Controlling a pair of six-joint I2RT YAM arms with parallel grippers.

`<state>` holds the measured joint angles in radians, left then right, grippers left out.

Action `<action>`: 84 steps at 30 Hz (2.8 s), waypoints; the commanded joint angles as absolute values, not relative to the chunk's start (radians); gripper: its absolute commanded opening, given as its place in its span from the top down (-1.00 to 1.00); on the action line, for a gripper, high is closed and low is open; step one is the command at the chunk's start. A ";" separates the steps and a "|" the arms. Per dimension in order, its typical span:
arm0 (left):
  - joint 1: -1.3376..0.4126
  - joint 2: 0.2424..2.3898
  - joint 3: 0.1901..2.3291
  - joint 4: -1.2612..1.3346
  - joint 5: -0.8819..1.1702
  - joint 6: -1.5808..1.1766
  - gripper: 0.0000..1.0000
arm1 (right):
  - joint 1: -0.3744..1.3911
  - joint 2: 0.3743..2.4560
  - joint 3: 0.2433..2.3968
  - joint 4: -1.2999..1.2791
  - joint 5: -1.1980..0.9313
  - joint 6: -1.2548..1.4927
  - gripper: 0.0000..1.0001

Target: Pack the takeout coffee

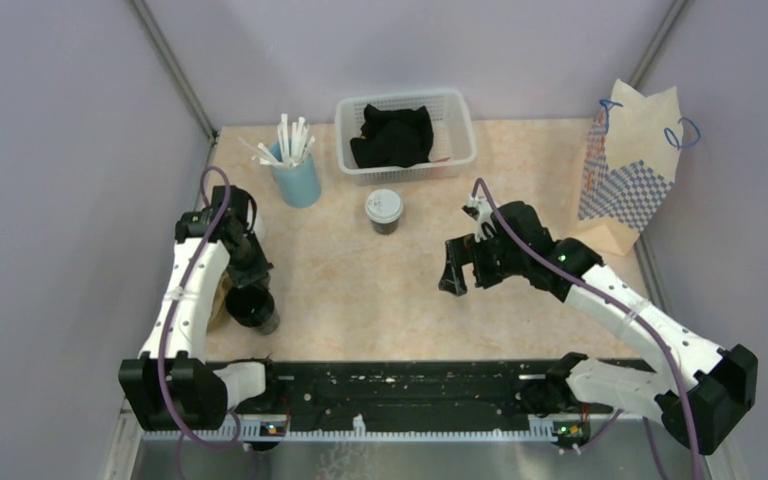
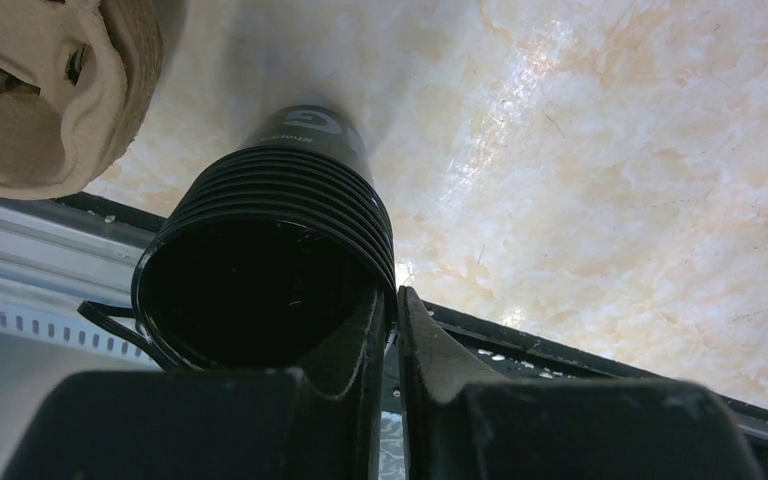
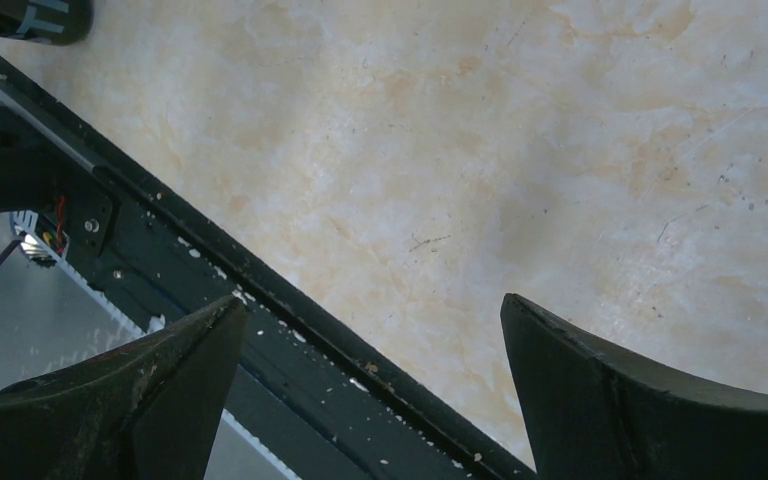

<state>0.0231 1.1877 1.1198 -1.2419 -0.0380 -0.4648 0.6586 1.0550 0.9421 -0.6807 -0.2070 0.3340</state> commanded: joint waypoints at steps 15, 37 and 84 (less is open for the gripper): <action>0.028 1.148 1.214 -1.309 -0.027 -0.477 0.94 | 0.656 1.048 0.943 -0.660 -0.224 0.319 -0.97; 0.027 1.100 1.561 -1.415 0.242 -0.437 1.00 | 0.655 1.083 0.990 -0.694 -0.261 0.345 -0.97; -0.827 2.012 2.232 -1.154 -0.157 -0.424 -0.41 | 0.623 0.689 1.109 -0.833 0.379 0.419 -0.97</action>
